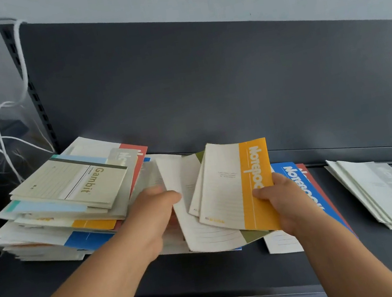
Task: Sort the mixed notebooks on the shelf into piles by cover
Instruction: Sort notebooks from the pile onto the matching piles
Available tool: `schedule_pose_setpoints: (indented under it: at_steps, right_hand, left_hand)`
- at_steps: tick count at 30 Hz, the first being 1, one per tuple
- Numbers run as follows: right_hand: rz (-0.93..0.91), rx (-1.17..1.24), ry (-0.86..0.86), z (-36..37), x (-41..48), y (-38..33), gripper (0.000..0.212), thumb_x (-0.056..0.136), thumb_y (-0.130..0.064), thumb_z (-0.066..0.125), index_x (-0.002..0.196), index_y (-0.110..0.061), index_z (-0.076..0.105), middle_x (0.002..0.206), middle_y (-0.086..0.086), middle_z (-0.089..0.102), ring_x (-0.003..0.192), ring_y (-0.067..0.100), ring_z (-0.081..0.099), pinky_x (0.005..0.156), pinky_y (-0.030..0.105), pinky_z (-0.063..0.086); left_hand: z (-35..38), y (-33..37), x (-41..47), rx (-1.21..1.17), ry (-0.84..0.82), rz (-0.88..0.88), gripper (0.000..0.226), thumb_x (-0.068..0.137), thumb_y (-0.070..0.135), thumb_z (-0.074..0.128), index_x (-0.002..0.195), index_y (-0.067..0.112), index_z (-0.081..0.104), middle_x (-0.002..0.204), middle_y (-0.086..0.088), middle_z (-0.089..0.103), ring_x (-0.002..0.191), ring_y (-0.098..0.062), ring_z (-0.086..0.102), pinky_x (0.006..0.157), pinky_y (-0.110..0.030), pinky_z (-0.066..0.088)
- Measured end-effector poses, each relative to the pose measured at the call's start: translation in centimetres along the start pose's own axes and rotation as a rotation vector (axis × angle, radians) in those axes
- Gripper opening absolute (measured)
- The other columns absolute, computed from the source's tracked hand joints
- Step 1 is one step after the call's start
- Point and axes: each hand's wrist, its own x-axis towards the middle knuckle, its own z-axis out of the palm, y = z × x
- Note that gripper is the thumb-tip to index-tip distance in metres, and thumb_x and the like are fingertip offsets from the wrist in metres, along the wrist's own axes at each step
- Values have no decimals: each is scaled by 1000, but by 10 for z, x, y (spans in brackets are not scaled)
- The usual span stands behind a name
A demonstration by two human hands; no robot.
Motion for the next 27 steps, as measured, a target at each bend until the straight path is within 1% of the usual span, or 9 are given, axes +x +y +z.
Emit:
schedule_pose_setpoints:
  at_steps: [4,8,11,14,17,20,22,24,27]
  right_hand:
    - [-31,123,-40,-21,-6,0,14,98,-16,59,103,-29,58,103,0,68,92,27,67,68,44,56]
    - [-77,146,-20,-56,-8,4,18,98,-12,58,109,-26,61,106,1,72,94,27,69,76,48,58]
    - [-102,157,51,-96,-9,6,16,99,-12,56,102,-27,61,98,-1,73,87,23,70,62,38,54]
    - [-84,178,102,-143,-2,9,15,99,-11,55,100,-25,59,101,2,71,89,27,68,66,42,55]
    - [-73,155,154,-189,8,13,17,99,-9,55,111,-20,58,105,5,70,91,28,67,68,41,54]
    - [-73,102,201,-233,19,17,21,99,-8,54,118,-17,56,104,4,69,87,24,66,67,37,50]
    - [-54,53,222,-261,29,21,24,98,-10,56,121,-16,56,107,6,69,91,28,66,78,43,53]
    - [-24,0,234,-288,40,26,26,98,-12,57,123,-16,57,114,9,69,100,33,66,93,54,51]
    - [22,-70,226,-319,57,34,30,97,-14,59,127,-15,56,116,10,68,104,36,66,98,59,48]
  left_hand:
    - [24,3,-4,-150,-99,-120,16,97,11,55,104,14,68,98,-11,74,91,-30,69,70,-40,55]
    - [55,5,-7,-109,-100,-45,21,101,13,50,111,22,66,104,-4,71,96,-28,66,77,-43,54]
    - [80,10,-8,-55,-105,6,20,101,17,49,115,24,61,104,-1,69,92,-25,65,66,-36,53]
    - [107,18,-12,-14,-114,21,19,102,18,48,116,23,59,101,0,67,89,-23,64,59,-32,49]
    - [136,23,-9,22,-116,24,20,101,17,49,119,21,59,108,-4,67,94,-26,63,61,-34,49]
    - [160,24,-1,63,-85,49,20,99,18,52,118,16,58,107,-5,67,94,-28,64,75,-43,56]
    - [174,25,4,96,-45,53,18,97,19,55,114,14,57,105,-6,66,92,-27,63,76,-43,55]
    - [186,25,7,116,-18,45,13,97,16,55,110,12,55,99,-6,64,86,-24,60,66,-36,50]
    - [199,22,9,142,14,27,15,97,13,56,110,7,53,98,-8,62,81,-23,58,65,-36,46]
